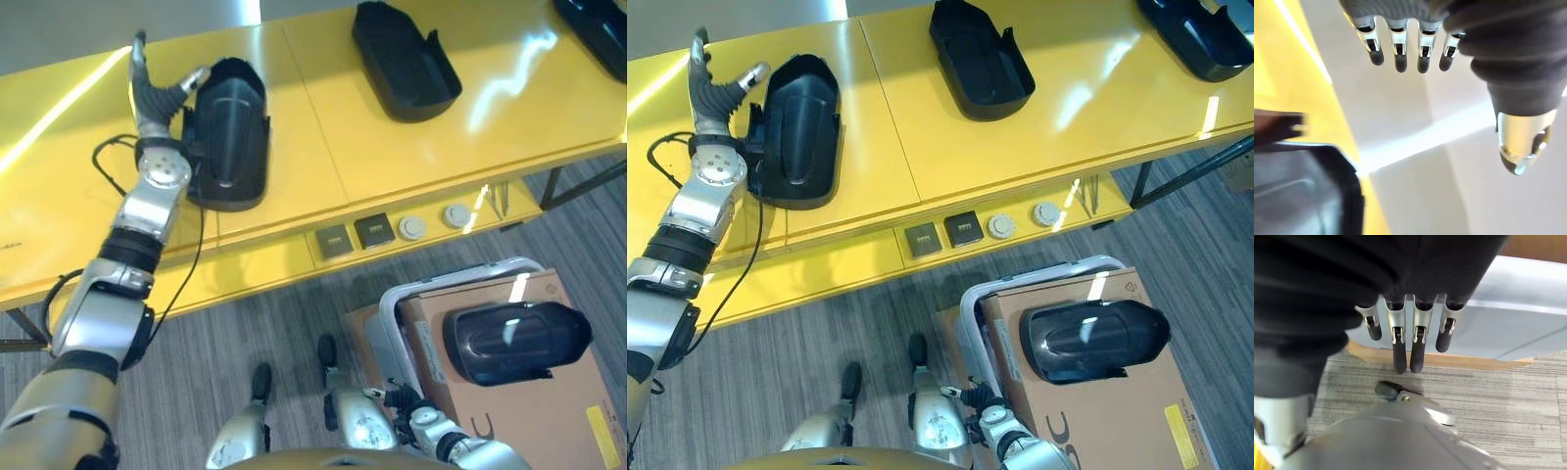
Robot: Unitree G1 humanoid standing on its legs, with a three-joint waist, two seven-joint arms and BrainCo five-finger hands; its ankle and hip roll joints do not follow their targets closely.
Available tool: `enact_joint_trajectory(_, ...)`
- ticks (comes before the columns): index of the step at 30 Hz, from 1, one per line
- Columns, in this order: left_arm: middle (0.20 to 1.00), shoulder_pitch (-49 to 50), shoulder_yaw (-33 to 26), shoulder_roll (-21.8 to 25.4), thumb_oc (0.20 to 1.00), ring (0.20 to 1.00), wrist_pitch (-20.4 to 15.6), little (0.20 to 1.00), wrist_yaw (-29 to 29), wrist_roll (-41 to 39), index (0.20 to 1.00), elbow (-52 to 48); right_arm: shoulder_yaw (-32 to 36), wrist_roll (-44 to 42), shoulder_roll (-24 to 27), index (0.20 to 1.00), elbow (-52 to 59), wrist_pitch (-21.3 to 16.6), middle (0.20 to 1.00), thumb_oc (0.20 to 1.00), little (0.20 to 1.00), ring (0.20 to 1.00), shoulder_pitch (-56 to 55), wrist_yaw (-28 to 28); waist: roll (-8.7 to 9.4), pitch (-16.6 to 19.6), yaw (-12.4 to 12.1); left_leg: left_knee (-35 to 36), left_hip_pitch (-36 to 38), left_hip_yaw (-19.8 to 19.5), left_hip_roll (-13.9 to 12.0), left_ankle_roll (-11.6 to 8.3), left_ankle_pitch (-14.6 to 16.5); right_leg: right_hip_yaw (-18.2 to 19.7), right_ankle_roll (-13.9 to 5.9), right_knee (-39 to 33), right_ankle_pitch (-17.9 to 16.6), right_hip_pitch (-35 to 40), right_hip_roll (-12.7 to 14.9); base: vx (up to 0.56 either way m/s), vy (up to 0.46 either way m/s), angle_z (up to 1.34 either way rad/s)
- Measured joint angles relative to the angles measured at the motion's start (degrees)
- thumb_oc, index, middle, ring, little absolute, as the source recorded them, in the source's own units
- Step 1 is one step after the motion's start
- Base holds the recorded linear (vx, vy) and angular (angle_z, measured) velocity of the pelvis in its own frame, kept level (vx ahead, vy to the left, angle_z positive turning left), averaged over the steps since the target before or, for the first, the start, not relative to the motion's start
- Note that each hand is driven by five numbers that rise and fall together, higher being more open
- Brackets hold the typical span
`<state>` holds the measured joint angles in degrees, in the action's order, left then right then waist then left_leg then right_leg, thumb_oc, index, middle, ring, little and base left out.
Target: Move parts from the plastic box to the shelf.
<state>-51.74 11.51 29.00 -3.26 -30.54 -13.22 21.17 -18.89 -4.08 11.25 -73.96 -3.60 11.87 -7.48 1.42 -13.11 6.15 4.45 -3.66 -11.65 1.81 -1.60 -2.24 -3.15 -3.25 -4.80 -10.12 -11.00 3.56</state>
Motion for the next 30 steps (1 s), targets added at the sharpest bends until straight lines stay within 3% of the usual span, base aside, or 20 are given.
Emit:
enact_joint_trajectory(3, 1.000, 4.96, -0.41, -0.75, 1.000, 1.000, -3.73, 1.000, 0.12, -1.32, 1.000, -14.73, 1.25, 0.07, 0.01, 1.000, 0.69, 1.03, 1.000, 1.000, 1.000, 1.000, -0.50, 0.13, -0.24, 0.72, -1.63, 0.02, 3.20, -1.03, -0.32, 0.07, 0.65, -0.82, 0.38, 0.00, 0.80, 3.72, -0.15, 0.09, -0.001, 0.16)
enact_joint_trajectory(6, 1.000, 8.44, -0.89, -0.81, 1.000, 1.000, -5.87, 1.000, 0.70, -1.40, 1.000, -14.72, 1.62, 0.12, -0.12, 1.000, 0.34, 1.37, 1.000, 1.000, 1.000, 1.000, -2.05, 0.16, -1.02, 5.17, -3.19, 0.01, 3.28, -1.31, -0.41, 0.18, 0.88, -1.05, 0.30, -0.35, 1.16, 3.96, -0.27, 0.00, 0.001, 0.01)
enact_joint_trajectory(9, 1.000, 22.19, -4.66, -0.51, 1.000, 1.000, -6.83, 1.000, 4.42, -1.44, 1.000, -22.37, 2.24, 0.69, 0.26, 1.000, 0.96, 1.26, 1.000, 1.000, 1.000, 1.000, -2.56, 0.81, -1.84, 6.86, -2.93, 0.01, 4.60, -1.42, -0.39, 0.10, 1.14, -1.15, 0.32, -0.36, 1.48, 5.26, -0.29, 0.00, 0.003, 0.01)
enact_joint_trajectory(10, 0.765, 24.91, -4.73, -1.00, 0.765, 0.765, -6.81, 0.765, 5.25, -1.81, 0.765, -22.74, 2.25, 1.14, 0.14, 1.000, 0.95, 1.35, 1.000, 1.000, 1.000, 1.000, -3.26, 0.84, -1.80, 7.63, -3.50, 0.02, 4.50, -1.57, -0.41, 0.10, 1.14, -1.28, 0.33, -0.36, 1.60, 5.17, -0.29, 0.01, 0.011, 0.06)
enact_joint_trajectory(11, 0.329, 29.42, -5.52, -1.43, 0.329, 0.329, -6.85, 0.329, 6.45, -2.00, 0.329, -24.20, 2.38, 1.35, -0.05, 1.000, 1.00, 1.36, 1.000, 1.000, 1.000, 1.000, -3.72, 0.92, -1.73, 8.18, -4.19, 0.03, 4.58, -1.62, -0.44, 0.12, 1.15, -1.42, 0.39, -0.36, 1.81, 5.25, -0.29, 0.04, -0.003, 0.03)
enact_joint_trajectory(12, 0.200, 33.68, -6.61, -1.68, 0.200, 0.200, -6.86, 0.200, 7.44, -2.30, 0.200, -26.20, 2.46, 1.71, -0.05, 1.000, 1.10, 1.31, 1.000, 1.000, 1.000, 1.000, -4.13, 0.97, -1.66, 8.49, -4.14, 0.03, 4.70, -1.59, -0.45, 0.12, 1.15, -1.37, 0.37, -0.36, 1.95, 5.37, -0.29, 0.00, 0.000, 0.00)
enact_joint_trajectory(13, 0.200, 42.68, -7.45, -2.79, 0.200, 0.200, -6.95, 0.200, 10.05, -2.36, 0.200, -29.29, 3.54, 2.22, -0.03, 1.000, 1.08, 1.14, 1.000, 1.000, 1.000, 1.000, -5.21, 1.05, -1.56, 9.37, -4.37, 0.03, 4.90, -1.66, -0.48, 0.12, 1.16, -1.35, 0.41, -0.35, 1.98, 5.61, -0.37, 0.00, 0.000, 0.00)
enact_joint_trajectory(18, 0.200, 54.20, -7.49, -3.05, 0.200, 0.200, -6.75, 0.200, 16.40, -3.16, 0.200, -29.76, 4.31, 2.33, -0.13, 1.000, 0.76, 1.11, 1.000, 1.000, 1.000, 1.000, -7.77, 1.07, -0.28, 10.34, -6.48, 0.04, 4.48, -2.07, -0.48, 0.21, 1.32, -1.32, 0.45, -0.35, 2.39, 5.69, -0.37, -0.02, 0.003, 0.07)
enact_joint_trajectory(24, 0.200, 55.72, -5.23, -0.35, 0.200, 0.200, -6.67, 0.200, 23.12, -4.73, 0.200, -29.21, 4.34, 3.79, -0.51, 1.000, 0.54, 1.02, 1.000, 1.000, 1.000, 1.000, -8.67, 1.13, 0.62, 11.19, -5.66, 0.04, 2.44, -0.51, -0.84, 0.13, 0.38, -0.91, 0.25, -0.35, 2.15, 3.30, -0.42, -0.04, 0.003, -0.02)
enact_joint_trajectory(30, 0.200, 51.86, 0.56, -1.07, 0.200, 0.200, -6.32, 0.200, 24.83, -4.76, 0.200, -21.42, 4.30, 4.31, -0.47, 1.000, 0.76, 0.65, 1.000, 1.000, 1.000, 1.000, -8.11, 1.13, 0.64, 10.56, -3.95, 0.01, -1.26, 0.90, -0.71, -0.25, -0.84, -0.42, 0.08, -0.35, 0.76, -0.96, -0.31, -0.07, 0.007, -0.11)
